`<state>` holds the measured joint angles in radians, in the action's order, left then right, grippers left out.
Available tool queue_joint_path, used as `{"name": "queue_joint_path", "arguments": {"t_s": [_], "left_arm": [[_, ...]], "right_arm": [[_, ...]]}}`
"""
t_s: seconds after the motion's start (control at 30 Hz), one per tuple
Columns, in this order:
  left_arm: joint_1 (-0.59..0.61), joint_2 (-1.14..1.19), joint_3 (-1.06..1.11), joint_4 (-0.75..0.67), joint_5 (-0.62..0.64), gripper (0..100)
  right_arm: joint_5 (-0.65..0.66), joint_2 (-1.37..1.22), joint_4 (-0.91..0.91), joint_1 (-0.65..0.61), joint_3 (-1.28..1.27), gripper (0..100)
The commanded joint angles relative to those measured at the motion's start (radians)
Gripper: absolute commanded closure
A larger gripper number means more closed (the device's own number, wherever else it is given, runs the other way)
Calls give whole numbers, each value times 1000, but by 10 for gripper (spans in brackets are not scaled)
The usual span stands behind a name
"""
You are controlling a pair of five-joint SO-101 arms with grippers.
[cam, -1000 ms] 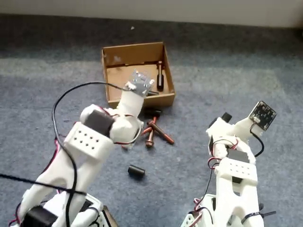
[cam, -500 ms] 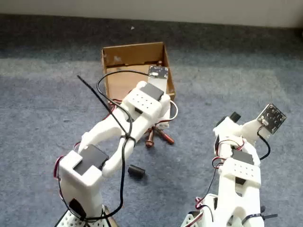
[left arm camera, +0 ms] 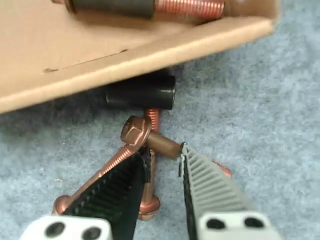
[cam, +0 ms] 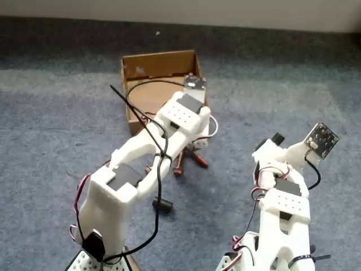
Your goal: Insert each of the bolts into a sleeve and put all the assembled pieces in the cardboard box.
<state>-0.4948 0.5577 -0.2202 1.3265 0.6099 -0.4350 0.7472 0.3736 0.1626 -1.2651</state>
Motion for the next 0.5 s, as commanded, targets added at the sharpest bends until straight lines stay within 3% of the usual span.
{"name": "queue_joint_path", "arguments": {"t_s": [0.0,0.23,0.47], "left_arm": [[21,51,-56,-2,8,867],[70,196,-182,14,8,870],[62,206,-228,183,2,870]], "right_arm": [[-2,35,-24,-8,13,993],[-2,35,-22,-8,13,992],[-2,35,-22,-10,13,991]]}}
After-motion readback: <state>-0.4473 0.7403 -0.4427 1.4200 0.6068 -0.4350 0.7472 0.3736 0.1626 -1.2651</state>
